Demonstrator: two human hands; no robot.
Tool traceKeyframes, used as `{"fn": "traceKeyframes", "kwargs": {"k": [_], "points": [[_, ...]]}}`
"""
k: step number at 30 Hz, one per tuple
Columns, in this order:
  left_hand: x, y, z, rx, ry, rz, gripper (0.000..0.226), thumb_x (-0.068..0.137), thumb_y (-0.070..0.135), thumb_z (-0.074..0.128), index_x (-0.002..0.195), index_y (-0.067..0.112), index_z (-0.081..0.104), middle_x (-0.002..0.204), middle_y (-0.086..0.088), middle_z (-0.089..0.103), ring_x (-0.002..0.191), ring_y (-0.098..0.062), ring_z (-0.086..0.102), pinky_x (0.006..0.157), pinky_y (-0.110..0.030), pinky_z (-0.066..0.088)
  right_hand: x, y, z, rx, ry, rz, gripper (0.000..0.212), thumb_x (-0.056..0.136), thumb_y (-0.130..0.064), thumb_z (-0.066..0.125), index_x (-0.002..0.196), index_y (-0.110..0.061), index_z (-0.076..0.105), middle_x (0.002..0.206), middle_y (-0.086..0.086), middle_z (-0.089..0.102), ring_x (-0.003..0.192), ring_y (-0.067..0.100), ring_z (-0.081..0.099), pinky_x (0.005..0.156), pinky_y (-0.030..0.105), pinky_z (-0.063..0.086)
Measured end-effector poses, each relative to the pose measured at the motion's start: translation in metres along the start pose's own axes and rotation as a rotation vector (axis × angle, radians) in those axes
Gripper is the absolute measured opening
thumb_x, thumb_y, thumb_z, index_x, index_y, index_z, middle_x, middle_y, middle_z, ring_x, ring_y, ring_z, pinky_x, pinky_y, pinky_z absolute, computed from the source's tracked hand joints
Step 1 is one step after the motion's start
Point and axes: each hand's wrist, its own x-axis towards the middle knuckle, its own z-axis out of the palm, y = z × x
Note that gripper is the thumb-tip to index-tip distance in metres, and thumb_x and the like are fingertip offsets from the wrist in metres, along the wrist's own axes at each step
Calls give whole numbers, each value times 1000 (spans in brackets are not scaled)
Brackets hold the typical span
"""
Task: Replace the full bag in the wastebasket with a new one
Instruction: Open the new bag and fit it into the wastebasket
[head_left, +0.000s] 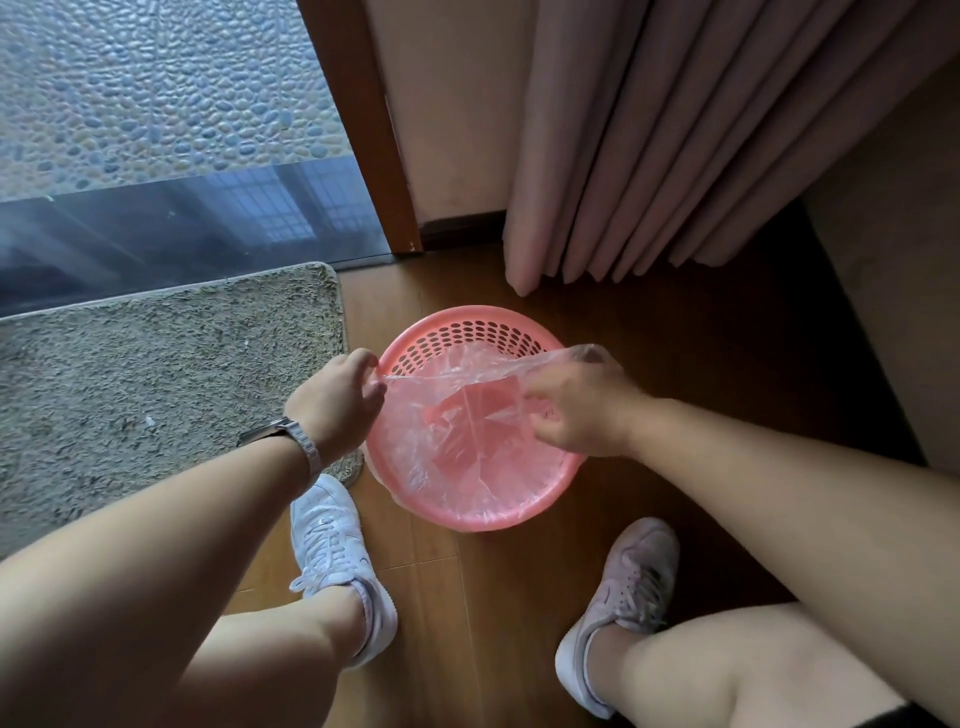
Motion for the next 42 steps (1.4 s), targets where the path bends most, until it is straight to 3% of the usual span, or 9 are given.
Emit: {"fn": "traceKeyframes", "kwargs": {"k": [4,10,14,18,25,29,34,37,42], "points": [[6,1,2,23,48,46,16,95,32,51,101,18,56,103,-5,60,82,-28,59,61,-33,43,24,-18,20,-144,-162,-167,41,91,-38,53,131,-26,52,136,-3,50,126,22,44,107,42,38],[20,1,4,43,101,182,10,95,24,51,92,14,51,90,-7,60,71,-30,54,55,-35,38,52,-6,18,-312,2,-121,62,96,-38,44,150,-28,17,159,1,16,146,25,12,118,41,8],[29,-1,3,10,121,246,11,95,20,52,100,16,60,94,-8,66,78,-33,59,58,-35,43,63,11,15,-186,104,-29,66,91,-30,49,150,-29,19,161,1,7,147,21,4,118,42,9],[36,2,4,-22,151,225,11,93,18,52,86,13,60,83,-8,64,72,-33,57,56,-35,41,74,21,21,-134,146,53,70,89,-32,54,150,-22,20,161,4,4,147,22,5,117,36,5],[49,8,-1,-242,90,-91,8,92,22,57,93,24,64,84,1,67,79,-26,62,71,-35,53,88,29,16,-40,281,70,65,84,-29,59,143,-17,35,145,3,41,133,23,37,112,34,26],[45,10,7,-124,95,13,16,95,23,53,100,27,68,90,-6,72,78,-30,64,65,-36,52,93,33,21,-2,278,81,57,83,-26,59,137,-17,42,131,5,49,118,27,47,97,43,44],[46,-1,13,-93,63,-26,17,92,26,57,89,26,73,81,-4,73,73,-28,65,62,-32,51,94,37,26,165,237,74,47,85,-16,59,131,-15,50,116,11,59,103,31,57,82,36,48],[50,-3,12,-140,4,-128,20,89,23,56,84,24,75,78,2,72,74,-22,65,65,-29,51,91,41,28,258,194,153,25,86,-14,57,111,-16,55,99,7,63,87,27,59,66,29,40],[53,-14,18,-31,-178,-200,17,84,24,60,75,19,73,68,4,68,65,-17,61,54,-23,44,92,40,30,250,196,183,19,88,-19,57,106,-15,54,98,6,63,85,28,60,65,29,40]]}}
